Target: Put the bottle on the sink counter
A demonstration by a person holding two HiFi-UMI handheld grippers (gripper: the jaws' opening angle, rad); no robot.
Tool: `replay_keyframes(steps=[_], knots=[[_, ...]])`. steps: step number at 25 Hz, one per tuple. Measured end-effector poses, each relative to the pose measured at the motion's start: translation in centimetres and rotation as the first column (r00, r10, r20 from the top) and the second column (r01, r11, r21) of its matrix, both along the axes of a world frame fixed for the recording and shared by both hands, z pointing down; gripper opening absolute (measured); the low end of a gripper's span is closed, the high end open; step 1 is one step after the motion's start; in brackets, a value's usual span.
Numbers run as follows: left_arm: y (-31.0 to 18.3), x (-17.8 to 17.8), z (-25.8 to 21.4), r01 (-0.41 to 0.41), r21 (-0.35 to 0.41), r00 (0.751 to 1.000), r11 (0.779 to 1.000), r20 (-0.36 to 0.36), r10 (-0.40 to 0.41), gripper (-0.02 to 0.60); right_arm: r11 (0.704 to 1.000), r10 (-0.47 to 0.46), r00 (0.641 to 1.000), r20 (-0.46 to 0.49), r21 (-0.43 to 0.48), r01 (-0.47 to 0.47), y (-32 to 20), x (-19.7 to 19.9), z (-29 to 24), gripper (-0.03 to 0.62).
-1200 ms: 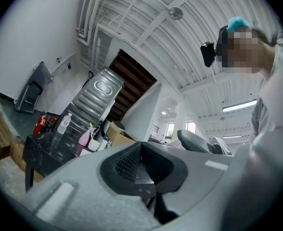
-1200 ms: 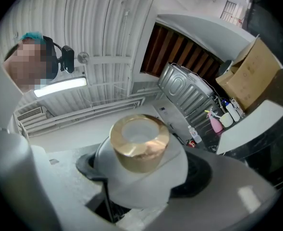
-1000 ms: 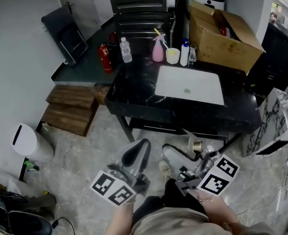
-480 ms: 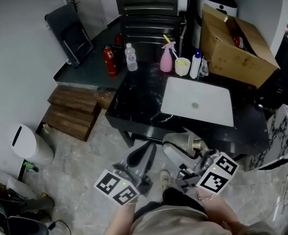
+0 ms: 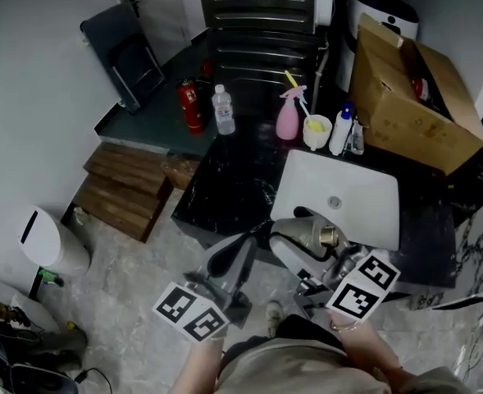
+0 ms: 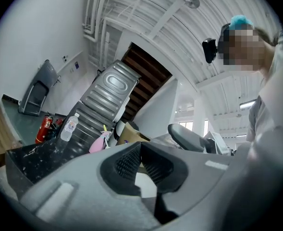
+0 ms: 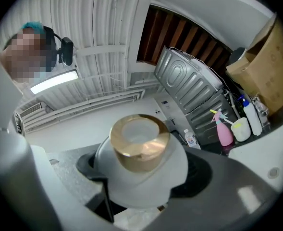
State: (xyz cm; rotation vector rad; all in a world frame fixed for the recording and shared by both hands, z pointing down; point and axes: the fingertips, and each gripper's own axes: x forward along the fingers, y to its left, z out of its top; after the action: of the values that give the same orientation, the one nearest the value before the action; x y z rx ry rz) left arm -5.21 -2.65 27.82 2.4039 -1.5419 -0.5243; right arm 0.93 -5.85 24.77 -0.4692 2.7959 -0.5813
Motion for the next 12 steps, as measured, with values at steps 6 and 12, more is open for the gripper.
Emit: replay_keyframes(steps=[6,12], knots=[[-3.8,0.8,-0.6,0.003,0.014,1.0,1.0,0.022,-0.003,0.006,0.999,-0.027,1.0,-0.002,0.024,0.027,-3.4,0.1,-0.3,0.341],[-5.8,1.0,0.0,0.009,-0.01,1.0,1.0,0.028,-0.009,0.006,0.999,-0.036,0.999,0.007,-0.004,0.036,-5.5,0.4,0.6,0.341]])
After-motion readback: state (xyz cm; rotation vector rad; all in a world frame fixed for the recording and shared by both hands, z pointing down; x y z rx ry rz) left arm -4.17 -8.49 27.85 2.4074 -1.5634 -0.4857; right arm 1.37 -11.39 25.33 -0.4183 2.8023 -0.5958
